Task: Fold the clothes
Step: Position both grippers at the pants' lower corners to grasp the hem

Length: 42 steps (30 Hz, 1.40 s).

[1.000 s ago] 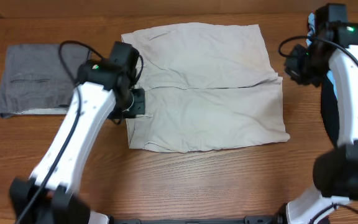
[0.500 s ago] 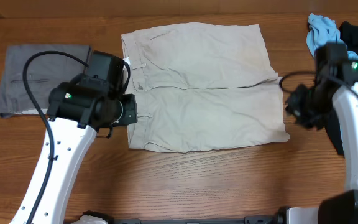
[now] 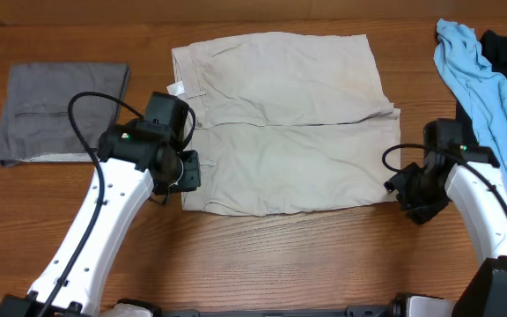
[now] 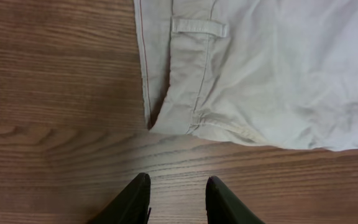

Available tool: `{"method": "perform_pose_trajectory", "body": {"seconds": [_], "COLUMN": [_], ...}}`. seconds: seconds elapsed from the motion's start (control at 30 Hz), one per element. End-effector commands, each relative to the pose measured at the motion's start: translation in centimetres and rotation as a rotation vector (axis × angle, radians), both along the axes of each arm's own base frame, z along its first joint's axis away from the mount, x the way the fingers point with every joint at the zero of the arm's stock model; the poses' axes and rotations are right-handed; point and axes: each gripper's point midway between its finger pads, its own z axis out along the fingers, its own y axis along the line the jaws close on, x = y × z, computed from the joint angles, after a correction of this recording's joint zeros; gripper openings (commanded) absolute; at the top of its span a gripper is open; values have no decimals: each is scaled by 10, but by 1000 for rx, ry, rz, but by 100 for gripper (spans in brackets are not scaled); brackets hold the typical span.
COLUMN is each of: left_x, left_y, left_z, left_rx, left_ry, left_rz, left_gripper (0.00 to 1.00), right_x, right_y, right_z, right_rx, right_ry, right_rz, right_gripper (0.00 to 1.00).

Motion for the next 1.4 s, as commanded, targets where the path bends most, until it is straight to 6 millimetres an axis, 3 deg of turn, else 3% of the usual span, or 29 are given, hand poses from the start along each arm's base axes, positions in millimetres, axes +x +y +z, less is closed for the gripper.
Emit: {"method": "perform_pose_trajectory", "body": {"seconds": [0.0,0.13,0.27,0.43,0.5,0.63,0.83,1.37], "left_x": [-2,-1,1,1,2,4,3,3], "left_y": [-3,-3,-4,-4,-4,-5,-5,-7], "left_z": [-7,-9,-9,-9,-9,-8,-8,-8], "left_rx": [-3,-3,-6,-6,-6,-9,-8,-22], "left_ry": [27,29,21,19,19,9,11,12], "left_rz": [8,8,9,8,8,8,8,6], "left_gripper": [33,33,32,33,33,33,33,36], "right_x": [8,19,20,9,8,7,9,12], "right_y": [2,0,0,0,-1,-1,-1,-5], "right_z": [-5,-7,-8,-13,-17,-28,-38,-50], "right_rx": [21,16,18,12,7,8,9,-6], "right_ry": [-47,-99,-97,-44,-45,-62,-88,-131], "right_rz": [-71,-95,-112,-120,-120,-144,-171,-228], "right_gripper": [57,45,41,43,50,53,47,52]}}
